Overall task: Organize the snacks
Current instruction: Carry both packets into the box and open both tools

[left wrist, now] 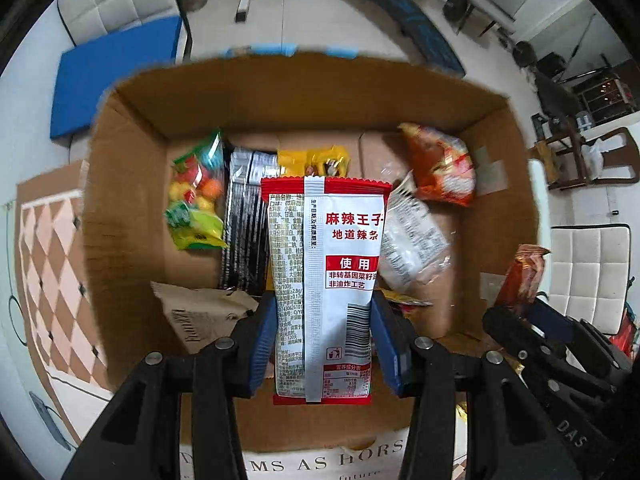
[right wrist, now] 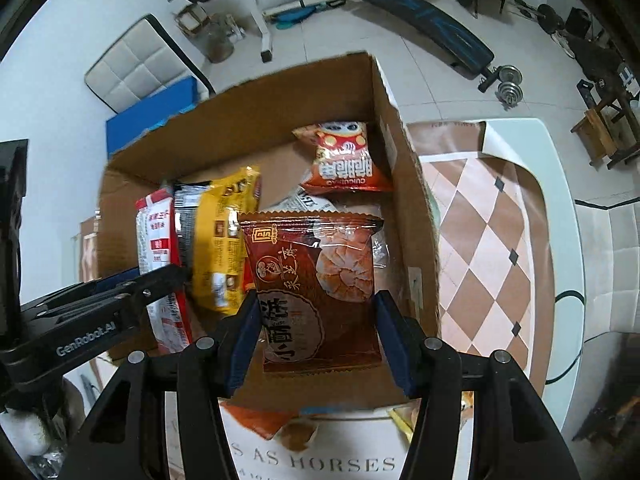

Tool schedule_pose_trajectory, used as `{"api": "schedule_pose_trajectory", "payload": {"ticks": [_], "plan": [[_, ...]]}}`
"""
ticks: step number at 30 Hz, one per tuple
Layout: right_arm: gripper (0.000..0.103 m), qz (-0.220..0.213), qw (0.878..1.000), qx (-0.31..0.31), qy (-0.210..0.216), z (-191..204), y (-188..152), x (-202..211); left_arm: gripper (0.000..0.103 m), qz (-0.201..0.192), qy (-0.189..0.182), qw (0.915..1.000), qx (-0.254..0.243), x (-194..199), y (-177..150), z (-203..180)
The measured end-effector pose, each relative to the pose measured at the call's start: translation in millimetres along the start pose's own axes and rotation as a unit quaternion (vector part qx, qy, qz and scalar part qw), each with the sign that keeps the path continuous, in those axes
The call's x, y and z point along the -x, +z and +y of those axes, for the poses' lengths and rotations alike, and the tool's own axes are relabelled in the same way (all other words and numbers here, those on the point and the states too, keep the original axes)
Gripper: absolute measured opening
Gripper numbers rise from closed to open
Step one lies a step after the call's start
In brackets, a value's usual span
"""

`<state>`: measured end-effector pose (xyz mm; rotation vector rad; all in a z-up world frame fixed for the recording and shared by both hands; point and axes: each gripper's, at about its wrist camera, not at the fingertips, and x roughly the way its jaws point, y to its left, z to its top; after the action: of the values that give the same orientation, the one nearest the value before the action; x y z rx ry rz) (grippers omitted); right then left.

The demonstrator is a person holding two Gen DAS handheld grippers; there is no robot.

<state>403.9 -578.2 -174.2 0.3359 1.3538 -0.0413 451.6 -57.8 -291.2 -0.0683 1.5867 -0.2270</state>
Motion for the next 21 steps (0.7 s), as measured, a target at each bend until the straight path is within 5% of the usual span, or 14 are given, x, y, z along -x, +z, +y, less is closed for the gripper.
{"api": "schedule_pose_trajectory", "payload": {"ticks": [10,12,13,14,16,21], "plan": [[0.061,0.051,0.999,-0.015,-0.002,-15,3,-50,0.047,0.048,0.004,0.9987,0.016,-34,-7,4],[0.071,0.067,0.998,-0.014,0.003,-17,2,-55,0.058,0.056,0.001,0.9980,0.030,-37,-9,8],[0.084,0.065,0.998,-0.011,0.004,-15,2,-54,0.063,0.055,-0.003,0.9980,0.032,-36,-11,9],[0.088,0.062,0.998,-0.005,0.005,-13,1,-52,0.067,0.053,-0.001,0.9981,0.031,-35,-11,10],[0.090,0.060,0.998,0.003,-0.002,-9,0,-51,0.090,0.049,0.000,0.9983,0.031,-31,-14,10],[0.090,0.055,0.998,0.014,-0.013,-6,-3,-46,0.090,0.026,0.001,0.9992,0.030,-12,-22,9]]}}
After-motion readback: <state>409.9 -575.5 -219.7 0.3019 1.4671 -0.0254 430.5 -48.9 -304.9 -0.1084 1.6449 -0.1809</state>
